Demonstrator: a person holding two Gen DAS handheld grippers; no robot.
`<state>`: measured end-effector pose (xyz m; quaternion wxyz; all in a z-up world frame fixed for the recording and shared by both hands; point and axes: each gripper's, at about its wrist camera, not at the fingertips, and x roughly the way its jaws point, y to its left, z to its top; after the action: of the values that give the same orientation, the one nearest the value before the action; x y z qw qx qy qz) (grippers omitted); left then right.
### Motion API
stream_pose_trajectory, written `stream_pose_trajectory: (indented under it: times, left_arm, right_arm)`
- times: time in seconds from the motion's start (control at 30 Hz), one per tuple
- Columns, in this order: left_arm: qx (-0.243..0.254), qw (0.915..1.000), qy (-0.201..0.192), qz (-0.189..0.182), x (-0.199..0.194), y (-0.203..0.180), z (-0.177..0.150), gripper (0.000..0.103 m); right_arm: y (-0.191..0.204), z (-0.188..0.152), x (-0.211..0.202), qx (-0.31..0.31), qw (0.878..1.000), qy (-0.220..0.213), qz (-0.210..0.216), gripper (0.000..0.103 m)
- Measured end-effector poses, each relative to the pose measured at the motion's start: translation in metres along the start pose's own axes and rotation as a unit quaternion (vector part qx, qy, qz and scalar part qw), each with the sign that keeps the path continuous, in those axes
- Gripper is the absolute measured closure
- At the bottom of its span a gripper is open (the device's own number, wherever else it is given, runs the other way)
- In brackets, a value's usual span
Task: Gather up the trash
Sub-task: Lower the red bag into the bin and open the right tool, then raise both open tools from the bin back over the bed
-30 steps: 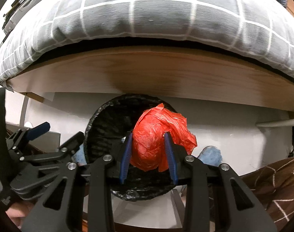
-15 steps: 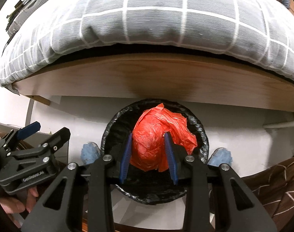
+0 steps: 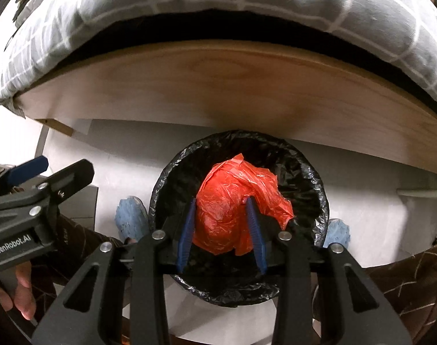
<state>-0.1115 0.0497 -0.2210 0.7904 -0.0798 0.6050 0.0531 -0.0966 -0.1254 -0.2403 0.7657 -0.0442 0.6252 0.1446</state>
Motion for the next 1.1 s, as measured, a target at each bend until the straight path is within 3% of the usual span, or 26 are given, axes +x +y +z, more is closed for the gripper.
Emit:
stream_pose_trajectory:
  times: [0.17,0.43,0.77,1.1]
  left_arm:
    - [-0.003,1.0,0.001,0.005,0.003,0.0,0.0,0.006]
    - [0.004,1.0,-0.002,0.005,0.003,-0.003,-0.001,0.006]
    - [0.009,0.9997,-0.02,0.008,-0.006,-0.007,-0.001,0.006]
    - [0.022,0.9976,-0.066,-0.007,-0.044,-0.023,0.001,0.006]
  right_arm:
    - [0.005,-0.002,0.001,-0.014,1.0,-0.003,-0.009,0.051]
    - [-0.01,-0.001,0.0,0.013,1.0,-0.009,-0.023,0.016]
    - [-0.022,0.0,-0.01,0.013,0.998,-0.022,-0.051,0.008]
    - [-0.034,0.0,-0.064,-0.014,0.99,-0.098,-0.102,0.008]
